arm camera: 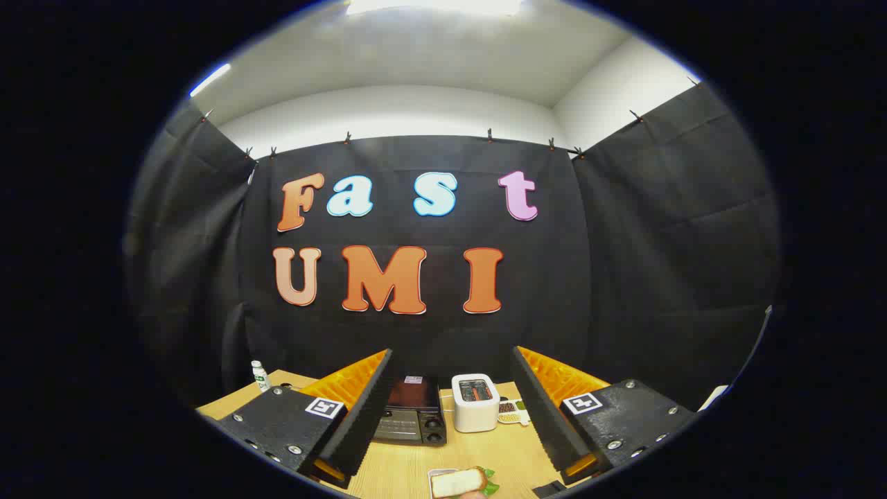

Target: Open the toaster oven, put the food inside, and close the toaster oven door.

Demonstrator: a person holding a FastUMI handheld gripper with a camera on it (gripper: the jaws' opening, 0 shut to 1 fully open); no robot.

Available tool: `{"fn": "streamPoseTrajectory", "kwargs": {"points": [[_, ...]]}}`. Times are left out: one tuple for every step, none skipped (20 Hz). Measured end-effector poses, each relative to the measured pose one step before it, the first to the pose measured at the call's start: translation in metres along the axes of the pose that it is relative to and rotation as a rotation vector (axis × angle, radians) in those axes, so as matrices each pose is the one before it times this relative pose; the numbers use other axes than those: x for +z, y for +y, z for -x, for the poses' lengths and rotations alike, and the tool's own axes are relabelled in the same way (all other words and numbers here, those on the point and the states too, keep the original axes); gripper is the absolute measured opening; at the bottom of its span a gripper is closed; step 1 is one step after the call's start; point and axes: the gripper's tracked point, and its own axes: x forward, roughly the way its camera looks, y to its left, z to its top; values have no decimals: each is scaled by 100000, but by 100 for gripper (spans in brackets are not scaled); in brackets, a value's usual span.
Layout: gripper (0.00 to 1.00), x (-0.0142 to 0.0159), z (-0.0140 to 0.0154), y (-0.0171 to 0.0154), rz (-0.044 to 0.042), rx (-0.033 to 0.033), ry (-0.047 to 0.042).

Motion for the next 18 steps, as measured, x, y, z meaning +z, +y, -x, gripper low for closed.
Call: {"fn": "streamPoseTrajectory", "kwargs": {"points": [[99,-218,324,739,-662,1213,681],[99,39,310,673,-511,1042,12],[99,90,325,322,109,-34,-462],[99,-184,-11,-7,508,-1003,-40],[99,-113,230,-1,519,-1067,87],[99,-83,312,238,276,-821,219],[99,-44,292,267,-54,-303,231],[99,31,164,425,-479,242,404],[99,-51,238,455,-695,452,492],[99,-32,76,345,-494,608,276],[99,26,5,301,-243,149,133],[99,-137,-238,91,122,-159,530],[99,-349,-200,160,308,-13,839],[99,-456,-157,366,581,495,1305],[99,-663,-259,282,640,811,1999],[99,-711,-291,169,22,683,2154],[99,-515,-373,-18,-586,-488,1542],[99,-232,-512,-449,-1101,-2579,543]]}}
